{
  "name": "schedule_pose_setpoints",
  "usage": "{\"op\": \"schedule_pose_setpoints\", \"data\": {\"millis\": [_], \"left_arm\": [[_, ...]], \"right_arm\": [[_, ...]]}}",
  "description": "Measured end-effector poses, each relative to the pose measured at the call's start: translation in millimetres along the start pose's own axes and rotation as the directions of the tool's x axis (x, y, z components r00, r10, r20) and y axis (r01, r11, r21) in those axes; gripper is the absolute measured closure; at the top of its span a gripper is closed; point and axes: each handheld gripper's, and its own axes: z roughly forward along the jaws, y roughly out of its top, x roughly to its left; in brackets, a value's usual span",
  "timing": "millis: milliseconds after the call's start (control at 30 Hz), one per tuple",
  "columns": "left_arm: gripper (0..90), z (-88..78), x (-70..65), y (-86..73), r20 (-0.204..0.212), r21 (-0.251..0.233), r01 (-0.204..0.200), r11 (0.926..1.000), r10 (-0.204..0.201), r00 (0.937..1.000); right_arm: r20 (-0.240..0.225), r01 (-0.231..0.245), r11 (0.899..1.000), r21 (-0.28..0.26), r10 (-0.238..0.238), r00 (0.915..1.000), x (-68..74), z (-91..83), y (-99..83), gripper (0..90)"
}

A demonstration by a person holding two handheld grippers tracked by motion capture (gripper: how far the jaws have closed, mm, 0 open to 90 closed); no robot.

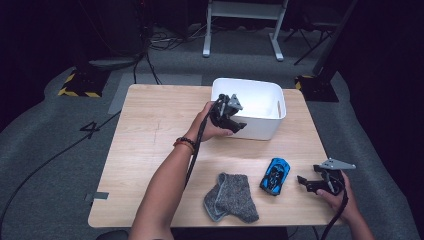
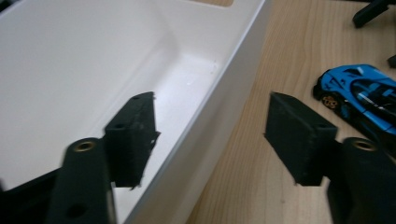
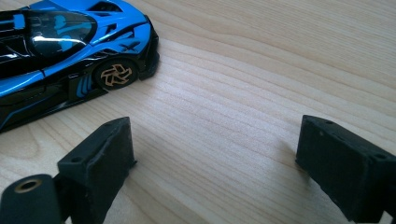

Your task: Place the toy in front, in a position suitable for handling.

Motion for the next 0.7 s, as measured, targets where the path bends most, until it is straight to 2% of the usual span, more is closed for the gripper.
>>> {"op": "schedule_pose_setpoints", "data": {"millis": [33,133,233,333,533,600,633,700], "left_arm": [[27.3,-8.1,-3.5,-1.5,0.007,-0.022,0.007,0.9997,-0.007,1.0000],[24.1,-29.6,-15.3,-8.9,0.020,-0.057,-0.018,0.9982,0.019,0.9996],[21.8,-46.6,-26.3,-20.2,0.020,-0.045,-0.044,0.9980,0.045,0.9988],[21.0,-59.6,-32.8,-33.6,0.025,-0.037,-0.042,0.9984,0.043,0.9987],[19.7,-76.6,-44.6,-67.9,0.027,-0.024,0.001,0.9997,-0.001,0.9996],[19.7,-79.1,-50.8,-80.1,0.041,-0.018,0.013,0.9998,-0.012,0.9991],[19.7,-78.7,-55.0,-86.1,0.052,-0.004,0.024,0.9997,-0.023,0.9984],[19.7,-77.3,-65.4,-97.9,0.059,0.029,0.014,0.9995,-0.016,0.9982]], "right_arm": [[0.000,0.000,1.000,0.000,0.000,1.0000,0.0,0.0,0.0,11.3],[0.000,0.000,1.000,0.000,0.000,1.0000,0.0,0.0,0.1,11.3],[0.002,0.001,1.000,0.000,-0.001,1.0000,0.3,0.0,0.1,11.5],[-0.001,0.004,1.000,-0.003,-0.004,1.0000,1.4,0.2,0.5,13.1],[-0.010,0.016,1.000,-0.002,-0.016,0.9998,4.2,2.0,4.4,19.6],[-0.011,0.022,1.000,0.000,-0.022,0.9997,5.4,4.4,7.7,20.9],[-0.010,0.023,1.000,0.004,-0.023,0.9997,6.4,5.9,9.8,21.1],[-0.019,0.035,0.999,0.011,-0.035,0.9992,9.0,9.7,14.5,21.1]]}}
